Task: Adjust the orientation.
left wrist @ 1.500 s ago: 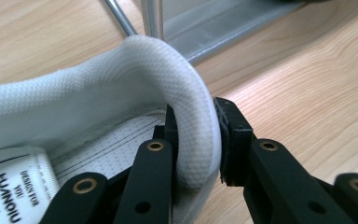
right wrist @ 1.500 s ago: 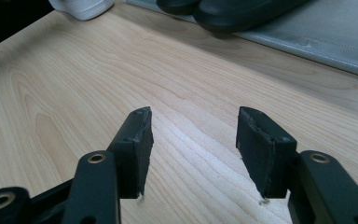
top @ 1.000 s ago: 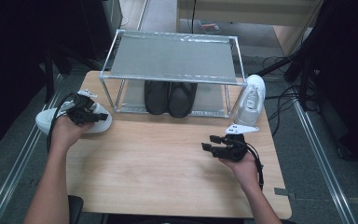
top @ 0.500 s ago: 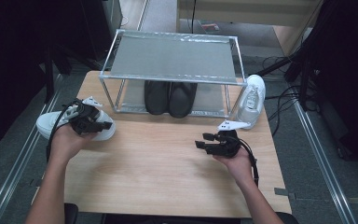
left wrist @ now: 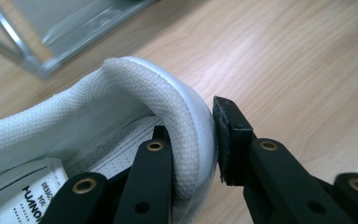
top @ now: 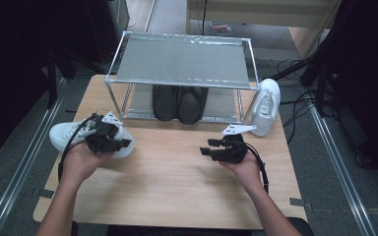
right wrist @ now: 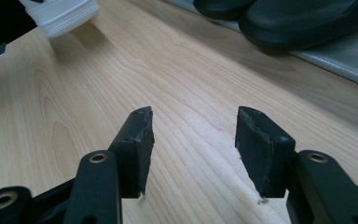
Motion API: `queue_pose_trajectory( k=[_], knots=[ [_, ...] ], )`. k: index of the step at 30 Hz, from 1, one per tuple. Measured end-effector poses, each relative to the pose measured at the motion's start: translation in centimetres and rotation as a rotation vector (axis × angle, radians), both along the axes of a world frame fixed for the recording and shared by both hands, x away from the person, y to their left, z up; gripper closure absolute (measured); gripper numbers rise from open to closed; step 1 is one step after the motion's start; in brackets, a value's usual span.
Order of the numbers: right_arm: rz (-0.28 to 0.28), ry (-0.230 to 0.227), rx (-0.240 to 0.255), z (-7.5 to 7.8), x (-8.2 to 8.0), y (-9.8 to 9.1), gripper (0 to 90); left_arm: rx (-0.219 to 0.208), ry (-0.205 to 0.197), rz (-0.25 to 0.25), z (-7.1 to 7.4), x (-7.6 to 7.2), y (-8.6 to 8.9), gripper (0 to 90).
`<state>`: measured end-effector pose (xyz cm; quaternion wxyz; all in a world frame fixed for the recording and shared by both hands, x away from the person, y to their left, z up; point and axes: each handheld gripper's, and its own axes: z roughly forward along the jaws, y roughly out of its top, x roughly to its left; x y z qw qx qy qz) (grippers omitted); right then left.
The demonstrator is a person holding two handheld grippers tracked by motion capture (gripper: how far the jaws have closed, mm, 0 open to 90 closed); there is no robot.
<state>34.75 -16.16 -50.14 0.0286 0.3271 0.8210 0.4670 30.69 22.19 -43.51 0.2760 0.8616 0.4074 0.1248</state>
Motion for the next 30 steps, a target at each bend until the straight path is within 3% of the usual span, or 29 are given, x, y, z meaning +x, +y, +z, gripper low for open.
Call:
queue_pose_trajectory(
  k=[3, 7, 11, 17, 27, 30],
  knots=[
    [0.003, -0.001, -0.002, 0.0, 0.1, 0.2, 47.9, 0.007, 0.009, -0.039, 0.1, -0.5, -1.3, 77.4],
    [0.002, 0.001, 0.000, 0.0, 0.1, 0.2, 48.0, -0.013, 0.013, -0.076, 0.2, -1.0, -2.7, 77.4],
    [-0.003, 0.002, -0.001, 0.1, 0.1, 0.1, 48.0, 0.008, 0.015, -0.116, 0.2, -1.5, -4.6, 77.2],
    [0.000, 0.001, -0.007, 0.0, 0.1, 0.2, 48.2, 0.006, 0.023, -0.170, 0.0, -2.0, -6.9, 77.1],
    [-0.005, 0.004, -0.014, -0.1, -0.3, -0.1, 48.3, -0.024, 0.072, -0.269, -1.7, -1.9, -11.1, 76.9],
    [-0.014, 0.008, -0.017, -0.2, -0.4, -0.3, 48.3, -0.016, 0.066, -0.297, -2.4, -1.9, -13.0, 77.1]
  ],
)
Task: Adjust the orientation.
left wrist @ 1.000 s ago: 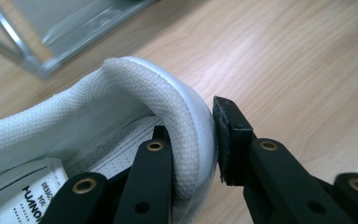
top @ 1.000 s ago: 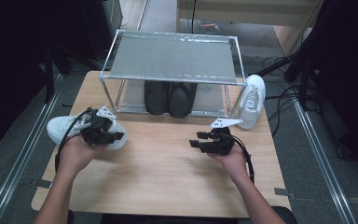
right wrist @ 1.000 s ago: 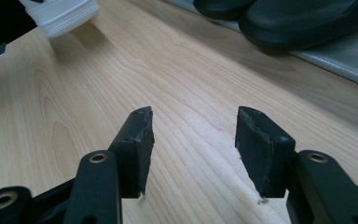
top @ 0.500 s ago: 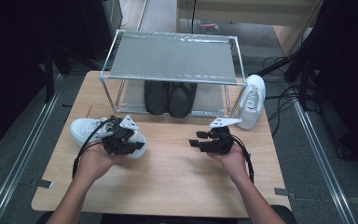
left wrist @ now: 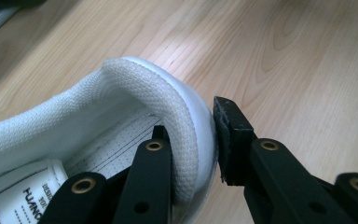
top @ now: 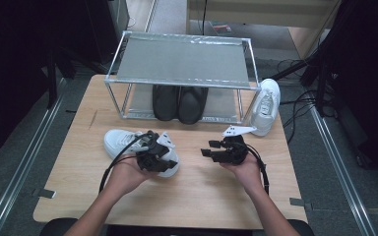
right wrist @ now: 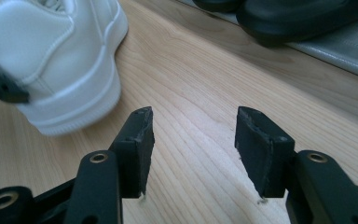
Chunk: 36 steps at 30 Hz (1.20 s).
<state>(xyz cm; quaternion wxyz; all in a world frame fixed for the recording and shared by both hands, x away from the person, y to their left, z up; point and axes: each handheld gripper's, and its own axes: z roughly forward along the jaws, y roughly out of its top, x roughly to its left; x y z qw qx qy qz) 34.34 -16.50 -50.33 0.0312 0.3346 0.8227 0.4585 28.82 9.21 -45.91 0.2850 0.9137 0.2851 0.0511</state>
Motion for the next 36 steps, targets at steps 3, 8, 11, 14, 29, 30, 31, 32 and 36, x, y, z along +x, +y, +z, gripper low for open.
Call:
queue_pose_trajectory(
  k=[3, 8, 11, 14, 29, 30, 31, 32, 36],
  knots=[
    [-0.011, -0.001, 0.001, 0.0, -0.1, -0.4, 48.3, -0.036, 0.013, -0.019, -1.0, 0.2, -1.3, 77.3],
    [-0.025, -0.002, -0.001, -0.1, -0.6, -0.9, 48.3, -0.030, 0.062, -0.020, -2.6, 0.8, -2.2, 77.0],
    [-0.029, -0.001, -0.003, -0.2, -0.7, -1.0, 48.3, -0.052, 0.072, -0.008, -2.7, 1.1, -2.2, 76.2],
    [-0.026, 0.001, -0.007, -0.3, -0.8, -0.9, 48.3, -0.067, 0.077, -0.010, -2.8, 1.1, -2.0, 75.1],
    [-0.011, -0.005, -0.028, -0.4, -1.1, -0.6, 48.3, -0.132, 0.089, -0.010, -1.2, 1.0, -0.4, 46.4],
    [-0.010, -0.003, -0.028, -0.3, -1.1, -0.6, 48.3, -0.138, 0.088, -0.004, -1.0, 1.1, -0.1, 46.0],
    [-0.008, -0.004, -0.028, -0.3, -1.1, -0.5, 48.3, -0.142, 0.085, -0.004, -0.8, 1.1, 0.1, 45.7],
    [-0.005, -0.006, -0.029, -0.3, -1.1, -0.5, 48.3, -0.142, 0.084, -0.005, -0.7, 1.0, 0.3, 45.2],
    [-0.003, -0.004, -0.028, -0.3, -1.1, -0.4, 48.2, -0.154, 0.064, -0.004, 0.1, 0.9, 1.1, 44.1]
  ],
)
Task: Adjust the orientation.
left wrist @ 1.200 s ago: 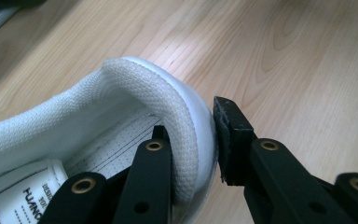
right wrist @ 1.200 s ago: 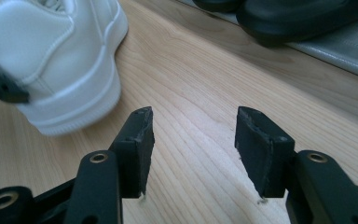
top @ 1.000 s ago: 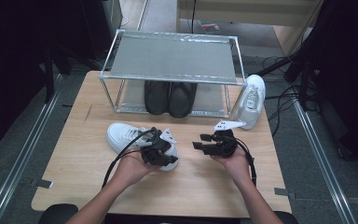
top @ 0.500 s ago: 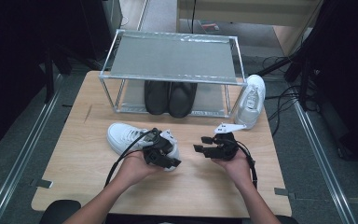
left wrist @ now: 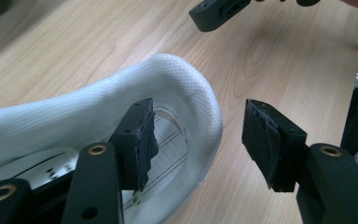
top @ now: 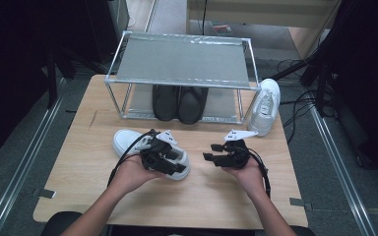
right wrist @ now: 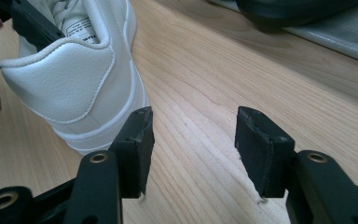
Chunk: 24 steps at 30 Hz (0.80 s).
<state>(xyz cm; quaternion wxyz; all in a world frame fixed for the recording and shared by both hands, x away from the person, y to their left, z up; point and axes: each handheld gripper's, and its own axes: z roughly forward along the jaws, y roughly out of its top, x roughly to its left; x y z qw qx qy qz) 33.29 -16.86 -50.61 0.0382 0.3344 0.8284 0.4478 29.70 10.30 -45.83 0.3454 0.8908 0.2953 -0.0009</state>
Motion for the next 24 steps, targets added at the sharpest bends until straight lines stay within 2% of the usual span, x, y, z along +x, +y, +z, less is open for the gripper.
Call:
queue_pose_trajectory(
  k=[2, 6, 9, 12, 15, 24],
  knots=[
    [0.005, -0.002, 0.000, 0.0, 0.0, 0.1, 48.3, -0.002, -0.017, 0.004, 0.5, -0.1, 0.4, 43.8],
    [0.016, 0.000, -0.005, 0.0, 0.1, 0.4, 48.2, -0.006, -0.026, 0.020, 1.0, -0.2, 1.1, 42.8],
    [0.021, 0.002, -0.001, 0.1, 0.2, 0.6, 48.2, -0.031, -0.031, 0.042, 1.4, -0.3, 1.9, 42.7],
    [0.031, -0.004, -0.003, 0.0, 0.4, 0.9, 48.2, -0.024, -0.045, 0.064, 1.8, -0.3, 2.8, 42.2],
    [0.040, -0.001, -0.004, 0.0, 0.5, 1.2, 48.2, -0.036, -0.048, 0.093, 2.2, -0.3, 3.7, 42.1],
    [0.066, 0.000, -0.005, 0.1, 0.9, 2.3, 48.3, -0.041, -0.059, 0.164, 2.5, -0.7, 6.2, 41.9]
  ],
)
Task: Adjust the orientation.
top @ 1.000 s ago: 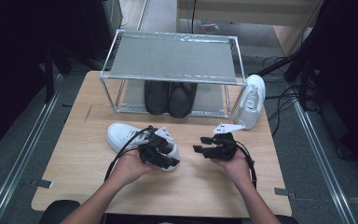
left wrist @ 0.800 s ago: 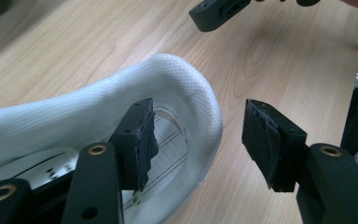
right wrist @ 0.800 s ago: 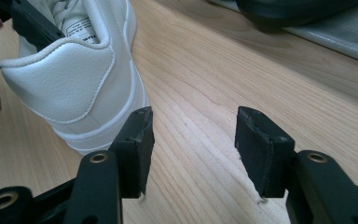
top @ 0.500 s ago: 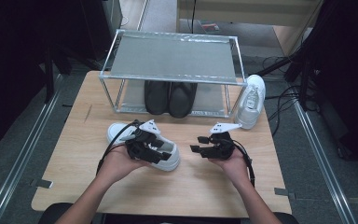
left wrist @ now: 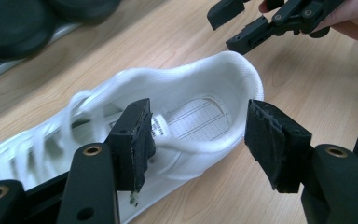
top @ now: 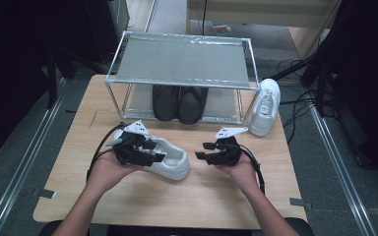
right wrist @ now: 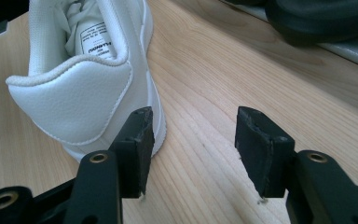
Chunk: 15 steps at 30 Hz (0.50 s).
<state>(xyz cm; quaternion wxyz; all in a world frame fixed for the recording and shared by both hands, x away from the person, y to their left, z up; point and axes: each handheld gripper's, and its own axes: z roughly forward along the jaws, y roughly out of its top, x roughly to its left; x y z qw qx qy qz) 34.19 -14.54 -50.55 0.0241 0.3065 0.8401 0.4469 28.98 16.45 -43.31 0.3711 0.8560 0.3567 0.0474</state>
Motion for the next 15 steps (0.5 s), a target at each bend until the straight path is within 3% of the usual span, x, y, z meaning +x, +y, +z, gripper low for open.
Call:
queue_pose_trajectory(
  k=[11, 15],
  knots=[
    [0.031, -0.002, -0.001, 0.1, 0.5, 1.3, 51.1, -0.001, -0.010, 0.062, 0.0, -0.9, 2.2, 42.9],
    [0.030, 0.001, 0.003, 0.1, 0.7, 1.7, 55.7, 0.011, -0.042, 0.070, -0.2, -1.5, 3.1, 56.3]
  ],
)
